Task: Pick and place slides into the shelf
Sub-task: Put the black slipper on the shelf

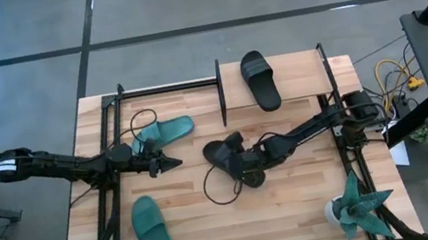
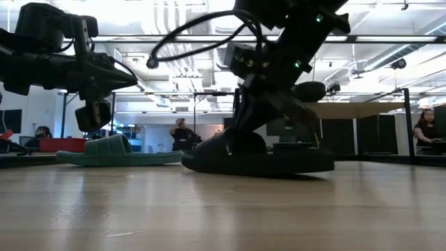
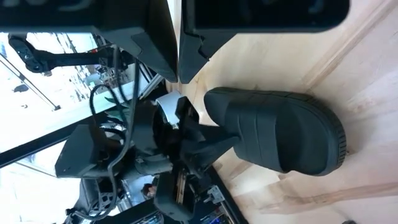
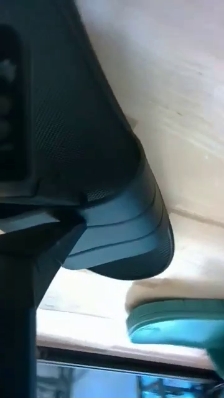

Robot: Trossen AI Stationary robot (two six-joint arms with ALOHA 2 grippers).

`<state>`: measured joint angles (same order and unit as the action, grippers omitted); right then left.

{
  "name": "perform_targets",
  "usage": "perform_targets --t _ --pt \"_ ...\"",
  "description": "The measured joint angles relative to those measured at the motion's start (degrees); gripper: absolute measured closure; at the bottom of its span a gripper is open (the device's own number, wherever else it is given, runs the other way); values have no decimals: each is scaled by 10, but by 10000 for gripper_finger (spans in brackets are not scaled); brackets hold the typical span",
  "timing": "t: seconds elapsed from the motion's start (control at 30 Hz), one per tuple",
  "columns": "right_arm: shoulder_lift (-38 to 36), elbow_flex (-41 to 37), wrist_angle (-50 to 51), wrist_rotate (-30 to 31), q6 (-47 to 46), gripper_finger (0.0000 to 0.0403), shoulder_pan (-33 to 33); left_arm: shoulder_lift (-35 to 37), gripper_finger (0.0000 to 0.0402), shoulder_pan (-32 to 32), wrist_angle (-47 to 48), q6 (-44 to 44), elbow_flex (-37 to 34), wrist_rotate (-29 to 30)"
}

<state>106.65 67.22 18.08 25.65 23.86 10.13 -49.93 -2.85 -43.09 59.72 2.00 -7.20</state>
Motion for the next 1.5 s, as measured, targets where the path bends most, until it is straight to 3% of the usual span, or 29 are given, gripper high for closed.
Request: perform_targets --t 0.27,0.43,0.6,0.67,0.73,0.87,1.07,1.2,1.5 --pt "-25 108 186 36 -237 392 0 -2 402 0 0 0 0 0" --pt "-42 207 326 34 -283 393 11 -8 402 0 1 0 0 0" --pt "-64 286 408 -157 -347 393 3 -22 402 0 -1 -1 0 0" --pt "-69 310 454 -178 -388 394 0 -29 402 0 0 -1 0 0" --pt "-73 332 522 -110 -405 394 3 -37 402 0 0 -1 0 0" --pt "-86 367 604 86 -436 392 17 -52 402 0 -1 -1 0 0" --pt "-121 410 652 248 -470 391 13 -70 402 0 -2 -1 0 0" --pt "-139 424 722 297 -466 391 -15 -74 402 0 -11 -1 0 0" --pt "-205 367 719 330 -296 391 -156 -60 402 0 -46 -2 0 -2"
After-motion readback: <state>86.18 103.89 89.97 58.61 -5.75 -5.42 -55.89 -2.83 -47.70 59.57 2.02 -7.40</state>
